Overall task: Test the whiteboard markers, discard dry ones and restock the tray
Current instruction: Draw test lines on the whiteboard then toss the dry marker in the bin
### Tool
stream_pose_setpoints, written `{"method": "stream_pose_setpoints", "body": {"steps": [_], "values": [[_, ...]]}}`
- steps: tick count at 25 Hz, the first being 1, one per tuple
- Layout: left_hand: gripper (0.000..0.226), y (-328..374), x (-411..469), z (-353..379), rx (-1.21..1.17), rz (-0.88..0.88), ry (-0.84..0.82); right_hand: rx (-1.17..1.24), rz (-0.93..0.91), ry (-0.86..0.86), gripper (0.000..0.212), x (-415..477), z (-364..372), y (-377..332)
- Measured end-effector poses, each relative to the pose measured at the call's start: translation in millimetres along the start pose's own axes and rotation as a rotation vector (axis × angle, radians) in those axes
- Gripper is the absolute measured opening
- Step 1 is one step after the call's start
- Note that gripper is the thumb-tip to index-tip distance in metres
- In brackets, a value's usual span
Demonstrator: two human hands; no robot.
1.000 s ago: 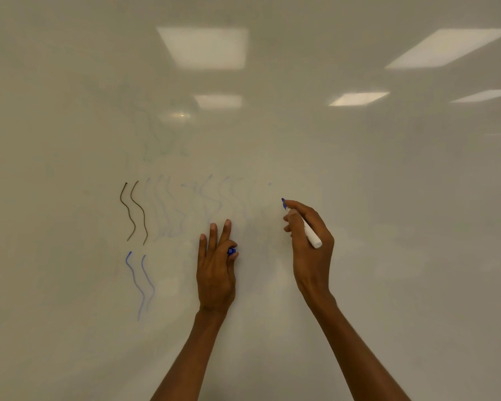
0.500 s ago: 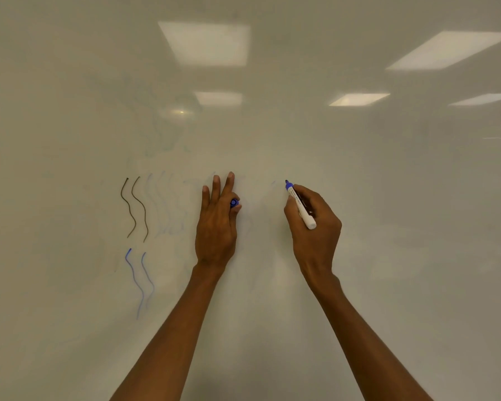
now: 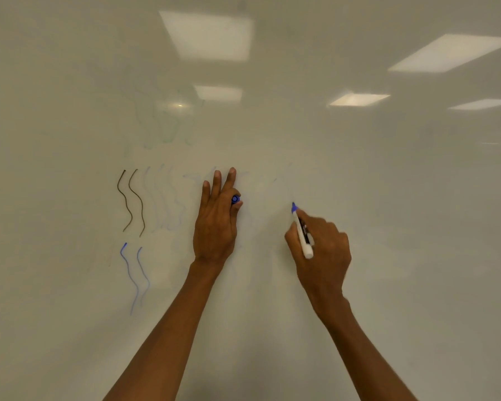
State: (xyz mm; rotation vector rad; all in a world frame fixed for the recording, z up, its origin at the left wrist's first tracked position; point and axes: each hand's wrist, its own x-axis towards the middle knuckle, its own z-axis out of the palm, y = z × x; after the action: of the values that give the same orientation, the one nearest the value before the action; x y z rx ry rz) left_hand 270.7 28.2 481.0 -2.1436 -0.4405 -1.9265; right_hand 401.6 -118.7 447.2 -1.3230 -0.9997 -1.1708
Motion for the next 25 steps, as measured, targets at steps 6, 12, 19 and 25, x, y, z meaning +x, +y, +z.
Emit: {"method": "stream_pose_setpoints", "body": {"steps": [6,12,19,25], "values": [[0.043,4,-1,0,-0.048,0.002,0.028,0.21,0.285,-0.138,0.014,-41,-24,-4],[0.04,4,-3,1,-0.066,-0.019,0.011,0.62,0.453,-0.093,0.014,37,-33,-15],[0.041,6,-1,-2,-0.078,-0.012,0.02,0.407,0.314,-0.085,0.016,76,-15,-3],[0.04,4,-2,-1,-0.069,-0.02,0.01,0.163,0.267,-0.147,0.018,-5,-34,21]]}}
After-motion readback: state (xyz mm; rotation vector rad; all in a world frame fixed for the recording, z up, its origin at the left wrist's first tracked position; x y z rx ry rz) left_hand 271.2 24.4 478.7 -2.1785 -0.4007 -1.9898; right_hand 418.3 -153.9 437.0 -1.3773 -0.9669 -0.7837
